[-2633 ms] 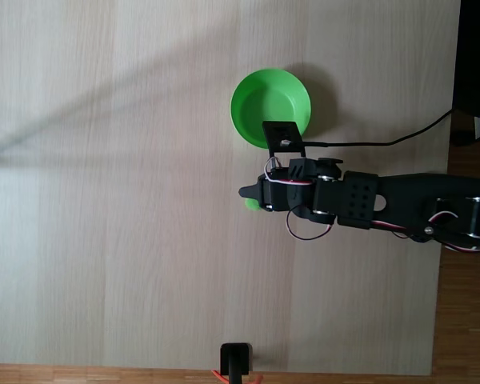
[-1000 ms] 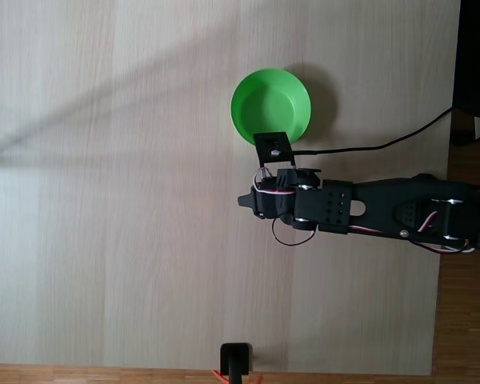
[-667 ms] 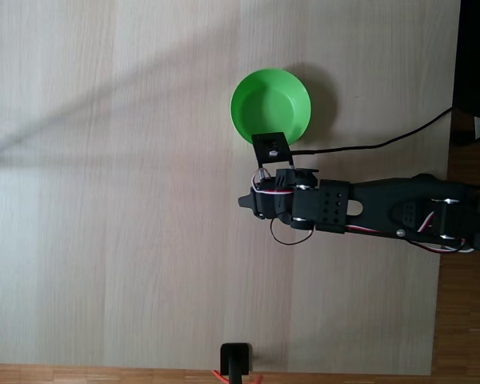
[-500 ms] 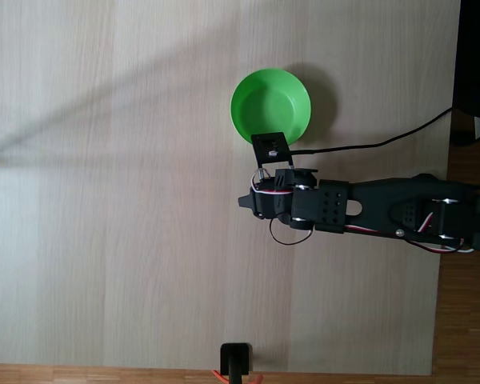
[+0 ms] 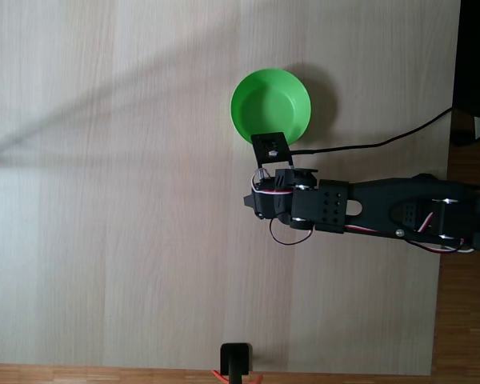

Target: Grasp a green pompom and put it in the green bowl.

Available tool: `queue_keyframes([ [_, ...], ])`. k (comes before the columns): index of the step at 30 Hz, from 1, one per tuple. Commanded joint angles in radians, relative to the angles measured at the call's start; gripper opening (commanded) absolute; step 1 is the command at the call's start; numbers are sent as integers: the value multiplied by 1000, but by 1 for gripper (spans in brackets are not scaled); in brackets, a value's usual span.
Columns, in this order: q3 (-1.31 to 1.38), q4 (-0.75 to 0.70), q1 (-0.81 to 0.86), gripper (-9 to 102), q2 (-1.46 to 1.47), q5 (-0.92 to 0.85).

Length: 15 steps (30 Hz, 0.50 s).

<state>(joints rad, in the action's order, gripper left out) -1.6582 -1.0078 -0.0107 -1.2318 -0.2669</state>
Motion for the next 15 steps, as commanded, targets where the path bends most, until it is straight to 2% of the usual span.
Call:
queue_keyframes([
  [1,25,8,-11,17,-2,-5],
  [8,25,8,-3,16,-3,-5],
  [15,26,8,3,5,-18,-3],
])
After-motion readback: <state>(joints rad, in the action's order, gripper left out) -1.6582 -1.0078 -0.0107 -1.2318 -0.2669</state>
